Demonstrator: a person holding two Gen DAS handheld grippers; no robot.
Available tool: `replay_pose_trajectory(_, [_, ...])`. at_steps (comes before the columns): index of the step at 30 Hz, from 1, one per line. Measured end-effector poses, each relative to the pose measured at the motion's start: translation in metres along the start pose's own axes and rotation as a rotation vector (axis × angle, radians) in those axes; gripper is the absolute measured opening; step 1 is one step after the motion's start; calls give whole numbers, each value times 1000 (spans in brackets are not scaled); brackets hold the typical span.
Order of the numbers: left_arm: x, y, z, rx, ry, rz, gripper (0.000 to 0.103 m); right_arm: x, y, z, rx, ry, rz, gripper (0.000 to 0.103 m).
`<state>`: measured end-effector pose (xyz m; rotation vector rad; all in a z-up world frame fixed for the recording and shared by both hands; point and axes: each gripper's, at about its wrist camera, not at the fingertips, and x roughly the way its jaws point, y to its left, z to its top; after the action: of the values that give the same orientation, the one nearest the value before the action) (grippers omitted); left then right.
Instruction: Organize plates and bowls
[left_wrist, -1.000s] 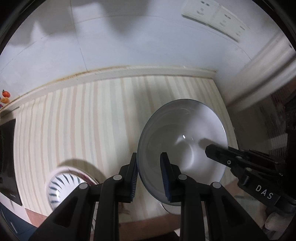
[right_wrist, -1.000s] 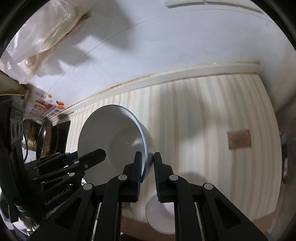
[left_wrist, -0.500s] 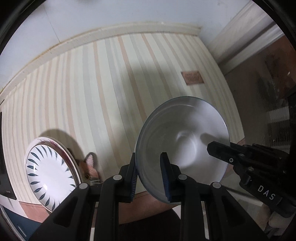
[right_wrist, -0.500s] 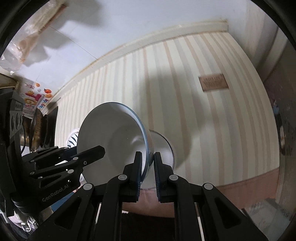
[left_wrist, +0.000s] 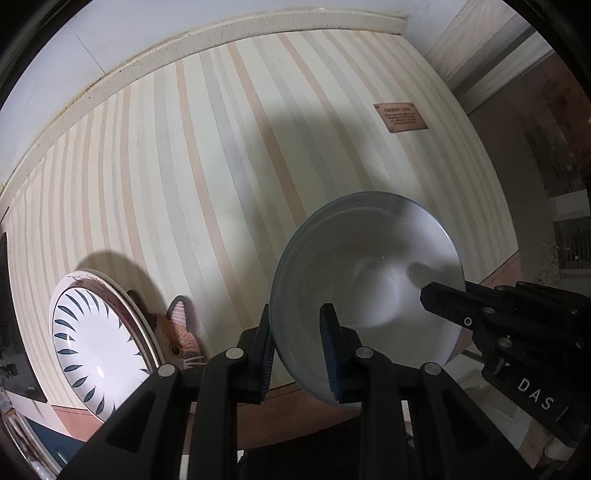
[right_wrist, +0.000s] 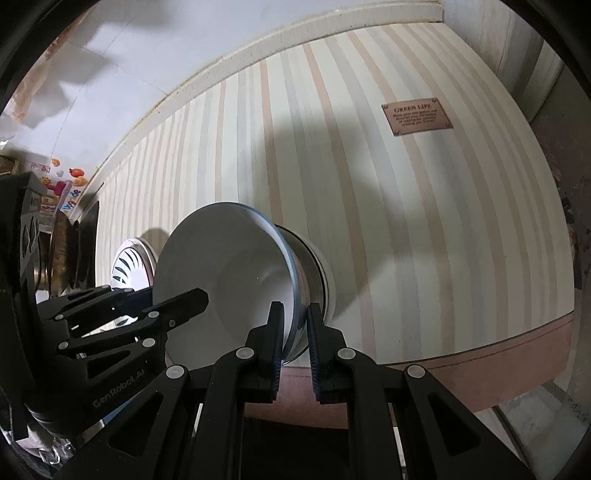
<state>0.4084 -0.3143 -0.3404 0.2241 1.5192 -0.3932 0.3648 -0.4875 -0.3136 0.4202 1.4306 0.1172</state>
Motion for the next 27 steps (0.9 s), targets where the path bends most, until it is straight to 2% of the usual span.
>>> replay_pose_trajectory(17, [5, -1, -1, 0, -4, 24, 21, 11, -2, 4, -5, 19, -25, 14])
replay_pose_trajectory(23, [-27, 2, -13, -9, -68, 19, 21, -7, 4, 0, -5, -20, -36, 14])
replay_pose_trajectory(27, [-60, 5, -31, -14, -130, 2, 22, -37, 20, -17, -33, -85, -42, 14])
